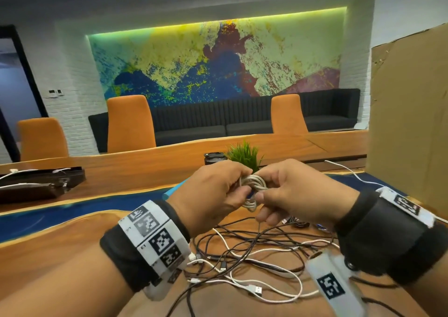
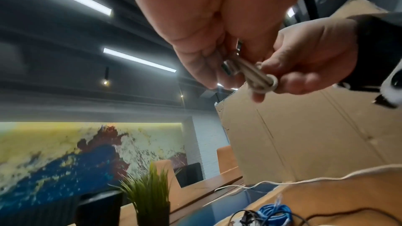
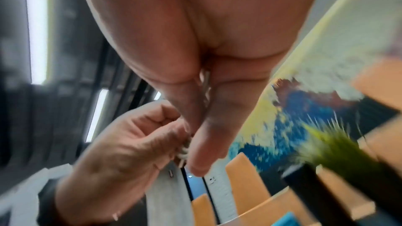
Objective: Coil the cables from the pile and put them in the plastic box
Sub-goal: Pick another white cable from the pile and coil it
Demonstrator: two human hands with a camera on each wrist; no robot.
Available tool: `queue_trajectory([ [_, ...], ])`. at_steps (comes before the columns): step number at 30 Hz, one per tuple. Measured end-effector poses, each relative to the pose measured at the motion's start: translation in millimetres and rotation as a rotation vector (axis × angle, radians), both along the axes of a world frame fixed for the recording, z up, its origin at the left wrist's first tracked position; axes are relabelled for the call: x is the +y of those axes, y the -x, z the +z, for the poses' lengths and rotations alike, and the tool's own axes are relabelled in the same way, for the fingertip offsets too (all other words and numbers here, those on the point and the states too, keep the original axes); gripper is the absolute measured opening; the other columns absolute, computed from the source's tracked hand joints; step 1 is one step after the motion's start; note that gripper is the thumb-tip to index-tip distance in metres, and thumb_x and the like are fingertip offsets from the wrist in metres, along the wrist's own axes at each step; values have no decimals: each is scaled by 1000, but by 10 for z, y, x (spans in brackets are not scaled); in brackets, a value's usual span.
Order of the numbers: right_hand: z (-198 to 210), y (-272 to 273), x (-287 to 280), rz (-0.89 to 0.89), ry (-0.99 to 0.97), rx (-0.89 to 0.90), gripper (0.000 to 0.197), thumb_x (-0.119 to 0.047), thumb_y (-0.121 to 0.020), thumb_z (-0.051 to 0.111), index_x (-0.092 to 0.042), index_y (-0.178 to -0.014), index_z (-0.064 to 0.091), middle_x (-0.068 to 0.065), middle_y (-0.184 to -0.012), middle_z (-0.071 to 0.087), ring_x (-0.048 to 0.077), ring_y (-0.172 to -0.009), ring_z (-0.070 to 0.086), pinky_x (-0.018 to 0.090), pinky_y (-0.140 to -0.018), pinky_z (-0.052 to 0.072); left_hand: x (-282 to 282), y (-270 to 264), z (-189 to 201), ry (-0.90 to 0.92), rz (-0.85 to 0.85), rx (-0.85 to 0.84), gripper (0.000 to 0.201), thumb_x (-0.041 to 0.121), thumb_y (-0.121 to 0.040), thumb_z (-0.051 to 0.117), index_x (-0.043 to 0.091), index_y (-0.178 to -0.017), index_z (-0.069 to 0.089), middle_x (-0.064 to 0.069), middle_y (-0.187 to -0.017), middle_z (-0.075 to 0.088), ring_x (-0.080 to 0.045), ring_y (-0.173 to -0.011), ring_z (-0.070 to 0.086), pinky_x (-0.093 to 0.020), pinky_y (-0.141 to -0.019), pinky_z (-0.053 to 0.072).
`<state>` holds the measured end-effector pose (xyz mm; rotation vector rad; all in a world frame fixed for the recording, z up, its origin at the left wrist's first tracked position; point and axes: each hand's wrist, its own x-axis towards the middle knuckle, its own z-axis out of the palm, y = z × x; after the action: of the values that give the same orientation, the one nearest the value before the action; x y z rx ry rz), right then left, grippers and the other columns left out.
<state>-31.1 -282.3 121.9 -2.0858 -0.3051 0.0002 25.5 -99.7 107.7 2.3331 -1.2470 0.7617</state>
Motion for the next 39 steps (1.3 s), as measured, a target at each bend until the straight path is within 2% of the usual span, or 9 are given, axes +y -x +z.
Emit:
queue_trajectory([
  [3,17,-20,26,-184,691,-291,17,-32,-100,50,-23,-99,65,-1,-85,65,16,-77,63,33,-69,57,-28,6,27,-24,101,57,21,29,-95,60,23,-115,65,9,-98,62,-7,-87,54,-24,-77,47],
  [6,-14,-28,22,-276,923,-508,30,-47,-100,41,-28,-90,61,-5,-77,58,17,-73,55,35,-65,50,-14,-23,43,-55,163,86,16,30,-97,56,26,-109,65,10,-92,61,-8,-81,53,-26,-72,46],
  [14,172,-128,-310,-83,534,-532,25,-38,-93,58,-21,-83,74,-7,-68,63,7,-67,57,22,-58,49,62,19,12,-98,-8,371,14,30,-99,54,24,-90,63,4,-79,64,-10,-71,59,-28,-63,52],
  [19,103,-123,-317,-10,111,-354,21,-27,-93,61,-16,-80,74,-7,-58,60,2,-53,52,16,-52,44,68,153,-68,246,-361,992,25,20,-95,60,1,-111,64,-9,-98,68,-17,-81,62,-28,-71,52],
  [22,81,-141,-261,-65,-46,-310,26,-27,-95,58,-12,-79,73,0,-59,57,7,-53,48,16,-49,41,-2,197,-149,631,-393,1218,27,22,-91,66,6,-113,67,-9,-105,68,-15,-84,58,-31,-73,44],
  [26,83,-116,-194,-96,-40,-326,33,-25,-96,57,-2,-79,71,3,-58,54,3,-49,45,12,-48,40,-22,156,-160,862,-276,1211,21,27,-84,62,17,-98,73,-2,-95,72,-15,-80,55,-31,-69,39],
  [32,213,-105,-201,-100,-13,-347,27,-23,-93,62,-4,-77,73,8,-66,62,10,-56,49,22,-54,44,-79,198,-224,524,-249,1157,12,21,-94,62,17,-99,73,-1,-87,68,-9,-72,57,-25,-65,42],
  [35,162,-84,-142,-68,109,-309,24,-29,-93,62,-15,-77,74,-7,-63,60,1,-56,52,19,-56,44,-132,183,-241,450,-153,1236,10,11,-90,65,19,-90,72,-2,-85,70,-10,-69,64,-27,-65,51],
  [39,112,-55,-108,36,387,-312,21,-33,-94,60,-23,-82,74,-8,-66,59,-1,-62,54,19,-57,45,-79,135,-128,166,91,766,33,15,-84,74,30,-109,59,5,-99,70,-6,-89,67,-25,-78,59],
])
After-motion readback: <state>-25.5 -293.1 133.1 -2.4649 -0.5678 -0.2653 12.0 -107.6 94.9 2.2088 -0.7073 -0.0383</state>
